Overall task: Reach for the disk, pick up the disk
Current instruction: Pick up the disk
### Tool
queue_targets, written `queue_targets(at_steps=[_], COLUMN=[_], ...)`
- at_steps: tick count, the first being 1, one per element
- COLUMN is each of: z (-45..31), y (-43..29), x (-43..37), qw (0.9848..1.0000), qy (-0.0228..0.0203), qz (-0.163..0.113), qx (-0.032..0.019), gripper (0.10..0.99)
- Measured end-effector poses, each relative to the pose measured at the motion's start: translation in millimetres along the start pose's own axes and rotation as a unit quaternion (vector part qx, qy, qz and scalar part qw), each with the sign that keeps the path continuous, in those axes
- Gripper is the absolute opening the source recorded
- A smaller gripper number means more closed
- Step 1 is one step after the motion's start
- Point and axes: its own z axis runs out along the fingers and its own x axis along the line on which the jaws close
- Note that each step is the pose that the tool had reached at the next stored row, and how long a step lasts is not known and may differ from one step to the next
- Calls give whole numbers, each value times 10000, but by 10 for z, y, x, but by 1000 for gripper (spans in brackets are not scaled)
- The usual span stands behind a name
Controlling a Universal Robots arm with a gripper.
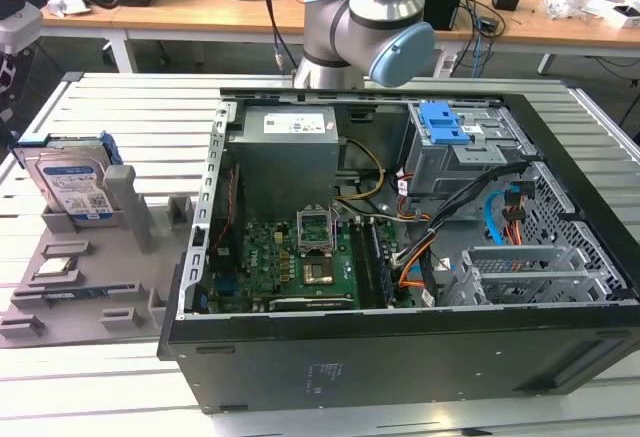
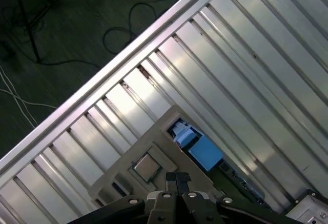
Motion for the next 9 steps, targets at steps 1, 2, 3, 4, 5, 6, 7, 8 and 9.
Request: queue_targets(at_steps=[1,2,3,4,5,6,7,8,9], z=[0,0,0,0,0,0,0,0,0], y=[0,0,0,0,0,0,0,0,0], x=[0,0,0,0,0,0,0,0,0], qw=[10000,10000,9999,9997,9996,9993,9990,9987,9984], qy=[2,4,6,9,11,14,17,19,22], qz=[-64,-98,-166,-235,-296,-370,-448,-512,-569], qx=[0,0,0,0,0,0,0,1,0], gripper=[106,106,106,106,106,106,106,106,106])
